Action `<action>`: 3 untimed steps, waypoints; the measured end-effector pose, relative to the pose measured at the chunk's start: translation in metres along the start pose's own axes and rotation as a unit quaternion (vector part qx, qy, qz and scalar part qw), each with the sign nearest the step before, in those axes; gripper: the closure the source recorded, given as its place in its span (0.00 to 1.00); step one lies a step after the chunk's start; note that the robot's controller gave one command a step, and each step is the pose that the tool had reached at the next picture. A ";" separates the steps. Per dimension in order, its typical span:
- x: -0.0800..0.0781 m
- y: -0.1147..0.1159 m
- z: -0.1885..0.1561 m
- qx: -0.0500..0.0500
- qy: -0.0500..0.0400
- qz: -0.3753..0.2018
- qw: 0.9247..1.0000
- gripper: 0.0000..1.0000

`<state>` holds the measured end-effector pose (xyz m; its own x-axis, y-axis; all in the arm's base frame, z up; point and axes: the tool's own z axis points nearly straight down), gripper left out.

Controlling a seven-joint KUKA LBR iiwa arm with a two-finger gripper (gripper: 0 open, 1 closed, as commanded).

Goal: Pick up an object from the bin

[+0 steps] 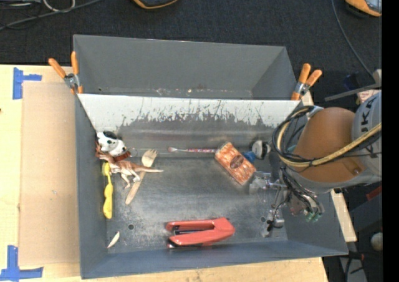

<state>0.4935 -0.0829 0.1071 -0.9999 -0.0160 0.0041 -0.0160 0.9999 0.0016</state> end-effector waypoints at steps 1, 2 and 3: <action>0.015 0.049 0.007 -0.001 0.001 0.025 1.000 0.00; -0.032 0.075 -0.039 0.001 -0.004 0.077 0.997 0.00; -0.015 0.109 0.008 -0.001 0.000 0.007 1.000 0.00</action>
Offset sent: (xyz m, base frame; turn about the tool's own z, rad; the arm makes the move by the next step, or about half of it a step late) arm 0.0325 0.0766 0.0412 0.1533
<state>0.5068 0.0268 0.0987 -1.0000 -0.0014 0.0038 -0.0014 1.0000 0.0039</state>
